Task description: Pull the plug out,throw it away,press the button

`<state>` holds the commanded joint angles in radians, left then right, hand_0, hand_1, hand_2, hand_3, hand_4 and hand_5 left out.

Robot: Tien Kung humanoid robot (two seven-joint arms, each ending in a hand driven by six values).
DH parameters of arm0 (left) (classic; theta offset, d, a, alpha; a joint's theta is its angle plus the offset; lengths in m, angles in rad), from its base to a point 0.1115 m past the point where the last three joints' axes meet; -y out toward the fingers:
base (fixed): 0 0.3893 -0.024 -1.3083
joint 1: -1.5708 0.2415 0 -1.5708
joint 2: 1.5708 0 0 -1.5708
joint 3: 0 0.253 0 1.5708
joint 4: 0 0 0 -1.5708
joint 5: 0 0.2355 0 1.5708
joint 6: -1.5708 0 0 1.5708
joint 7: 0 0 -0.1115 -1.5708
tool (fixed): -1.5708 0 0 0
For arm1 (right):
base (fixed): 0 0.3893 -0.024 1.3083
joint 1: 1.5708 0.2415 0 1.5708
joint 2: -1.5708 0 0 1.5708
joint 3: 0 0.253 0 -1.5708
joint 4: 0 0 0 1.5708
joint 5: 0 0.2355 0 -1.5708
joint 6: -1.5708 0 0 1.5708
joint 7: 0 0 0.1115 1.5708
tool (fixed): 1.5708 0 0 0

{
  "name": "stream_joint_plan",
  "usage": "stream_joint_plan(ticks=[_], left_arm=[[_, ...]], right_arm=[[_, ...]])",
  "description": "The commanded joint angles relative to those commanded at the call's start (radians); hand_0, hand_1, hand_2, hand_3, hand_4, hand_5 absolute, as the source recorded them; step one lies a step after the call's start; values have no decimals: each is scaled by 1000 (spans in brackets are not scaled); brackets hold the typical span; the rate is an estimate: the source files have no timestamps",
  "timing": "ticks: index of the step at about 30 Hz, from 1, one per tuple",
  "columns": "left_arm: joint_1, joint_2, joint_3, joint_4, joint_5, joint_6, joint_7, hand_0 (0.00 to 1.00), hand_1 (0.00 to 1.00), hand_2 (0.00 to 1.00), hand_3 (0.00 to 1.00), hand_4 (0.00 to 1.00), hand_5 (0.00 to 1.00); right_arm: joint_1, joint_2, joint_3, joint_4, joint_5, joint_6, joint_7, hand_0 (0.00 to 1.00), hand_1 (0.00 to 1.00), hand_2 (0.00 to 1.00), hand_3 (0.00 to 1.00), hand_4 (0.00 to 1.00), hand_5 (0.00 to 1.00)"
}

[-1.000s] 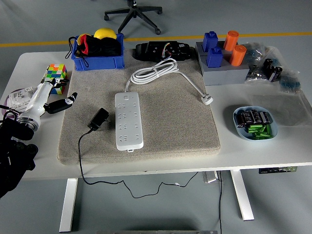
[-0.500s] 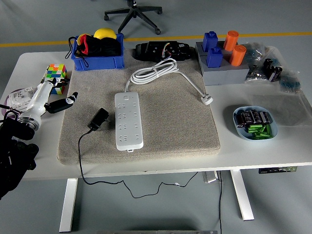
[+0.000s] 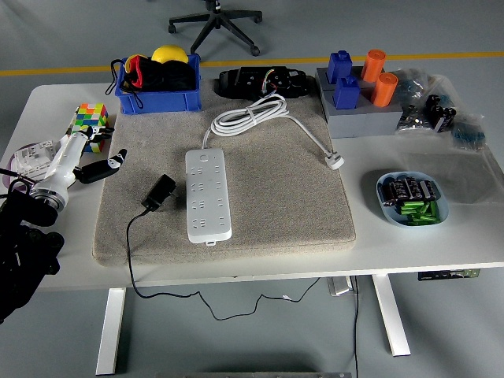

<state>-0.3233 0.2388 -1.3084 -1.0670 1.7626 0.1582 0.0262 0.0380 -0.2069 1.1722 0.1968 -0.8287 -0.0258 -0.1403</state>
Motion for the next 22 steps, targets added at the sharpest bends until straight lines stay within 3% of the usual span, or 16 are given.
stream_joint_plan(ticks=[8,22], left_arm=[[-3,6,1,-2,0,-2,2,861,835,794,796,669,349],[5,2,-1,-29,3,-6,7,860,834,794,796,668,352]], right_arm=[[-2,3,38,0,-21,0,0,746,676,672,630,661,521],[3,0,23,0,-16,1,-2,745,675,672,631,661,520]])
